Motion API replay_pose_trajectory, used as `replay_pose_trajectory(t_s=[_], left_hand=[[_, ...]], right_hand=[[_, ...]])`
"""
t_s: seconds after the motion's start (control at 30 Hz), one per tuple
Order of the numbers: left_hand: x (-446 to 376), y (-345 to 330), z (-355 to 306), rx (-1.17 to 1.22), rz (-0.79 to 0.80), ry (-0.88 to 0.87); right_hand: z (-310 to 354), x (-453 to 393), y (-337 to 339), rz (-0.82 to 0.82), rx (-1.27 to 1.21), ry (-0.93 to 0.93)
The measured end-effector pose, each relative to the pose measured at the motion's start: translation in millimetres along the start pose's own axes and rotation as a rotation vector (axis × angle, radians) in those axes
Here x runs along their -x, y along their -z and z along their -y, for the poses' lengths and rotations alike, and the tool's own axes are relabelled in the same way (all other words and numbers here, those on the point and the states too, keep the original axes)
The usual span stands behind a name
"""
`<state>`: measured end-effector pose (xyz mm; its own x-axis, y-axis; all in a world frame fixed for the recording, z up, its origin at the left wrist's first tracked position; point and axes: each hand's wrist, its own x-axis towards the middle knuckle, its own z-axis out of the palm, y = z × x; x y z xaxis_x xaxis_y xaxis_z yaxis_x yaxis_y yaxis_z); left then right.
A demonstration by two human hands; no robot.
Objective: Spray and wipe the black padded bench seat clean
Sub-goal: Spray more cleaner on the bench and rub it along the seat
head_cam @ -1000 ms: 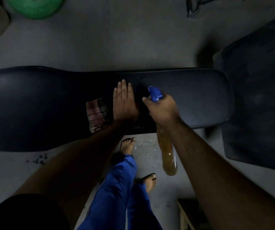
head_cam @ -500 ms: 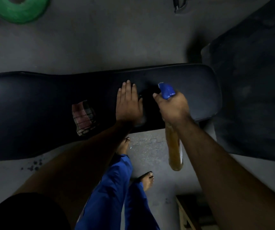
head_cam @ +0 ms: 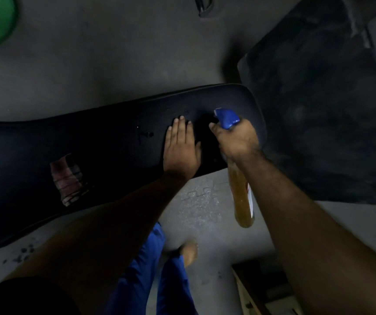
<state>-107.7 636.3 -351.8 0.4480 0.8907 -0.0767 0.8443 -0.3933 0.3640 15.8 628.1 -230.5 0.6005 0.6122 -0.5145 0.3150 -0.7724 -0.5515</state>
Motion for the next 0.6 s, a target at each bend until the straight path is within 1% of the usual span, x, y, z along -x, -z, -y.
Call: replay_pose_trajectory(t_s=[0.07,0.13,0.27,0.43,0.53,0.6], left_hand=[[-5.1,-6.3,-16.0,0.022,0.006,-0.005],[-10.0,-13.4,-27.6,0.022,0.018,0.018],[-9.3,-24.5,-32.1,-0.049,-0.003,0.022],[-9.0,-27.7,-32.6,-0.114,-0.012,0.016],[-8.3,-29.0,-32.5,-0.132,-0.01,0.012],[-8.8,-29.3,-33.1,-0.138,-0.013,0.01]], right_hand=[[-4.6,-9.3,13.9,-0.069,0.015,-0.009],[-9.3,-18.2,26.2,-0.104,0.028,-0.03],[-22.9,-28.9,40.4,-0.111,0.042,-0.089],[-41.7,-33.7,49.5,-0.087,-0.065,-0.103],[-57.7,-35.3,59.3,-0.16,-0.086,-0.13],[-69.4,-34.1,66.2,-0.188,-0.058,-0.183]])
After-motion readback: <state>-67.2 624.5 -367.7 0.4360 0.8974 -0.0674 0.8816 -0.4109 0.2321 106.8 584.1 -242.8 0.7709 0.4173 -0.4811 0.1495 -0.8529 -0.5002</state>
